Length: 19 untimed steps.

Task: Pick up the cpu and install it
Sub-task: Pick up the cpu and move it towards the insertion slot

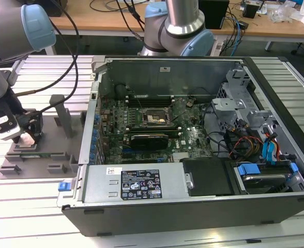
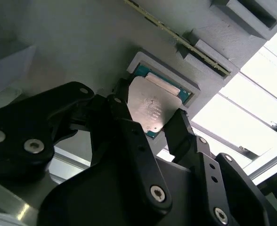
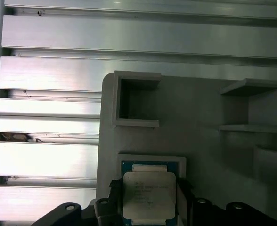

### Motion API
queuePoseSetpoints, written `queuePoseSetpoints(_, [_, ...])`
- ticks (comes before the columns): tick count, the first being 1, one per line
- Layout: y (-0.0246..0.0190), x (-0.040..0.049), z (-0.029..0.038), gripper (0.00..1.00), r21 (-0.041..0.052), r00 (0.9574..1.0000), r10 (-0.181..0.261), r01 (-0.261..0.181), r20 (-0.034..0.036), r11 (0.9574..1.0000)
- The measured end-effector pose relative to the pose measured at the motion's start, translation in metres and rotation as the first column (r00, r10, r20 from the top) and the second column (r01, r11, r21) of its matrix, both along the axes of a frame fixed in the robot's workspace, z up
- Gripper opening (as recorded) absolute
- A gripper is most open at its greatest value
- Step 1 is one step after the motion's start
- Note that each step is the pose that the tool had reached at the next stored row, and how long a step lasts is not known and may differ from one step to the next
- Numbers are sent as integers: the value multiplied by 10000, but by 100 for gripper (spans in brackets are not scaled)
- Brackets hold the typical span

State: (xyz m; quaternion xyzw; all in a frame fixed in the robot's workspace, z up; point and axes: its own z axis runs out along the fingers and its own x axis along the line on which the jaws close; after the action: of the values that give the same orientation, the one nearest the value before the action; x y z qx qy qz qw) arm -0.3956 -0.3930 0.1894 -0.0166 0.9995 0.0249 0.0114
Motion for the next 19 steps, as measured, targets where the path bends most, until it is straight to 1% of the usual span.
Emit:
queuePoseSetpoints(3, [0,0,1,55,0,10000,0,0,0,10000])
queuePoseSetpoints(6, [0,1,50,55,0,10000,0,0,0,10000])
queuePoseSetpoints(11, [0,2,165,55,-1,10000,0,0,0,10000])
queuePoseSetpoints(12, [0,3,220,55,-1,10000,0,0,0,10000])
queuePoseSetpoints(14, [0,5,287,55,0,10000,0,0,0,10000])
queuePoseSetpoints(15, [0,7,345,55,-1,10000,0,0,0,10000])
queuePoseSetpoints(16, [0,10,421,55,0,10000,0,0,0,10000])
queuePoseSetpoints(17, [0,11,467,55,-1,10000,0,0,-1,10000])
queuePoseSetpoints(18, [0,12,489,55,0,10000,0,0,0,10000])
queuePoseSetpoints(19, [0,12,491,55,1,10000,0,0,1,10000])
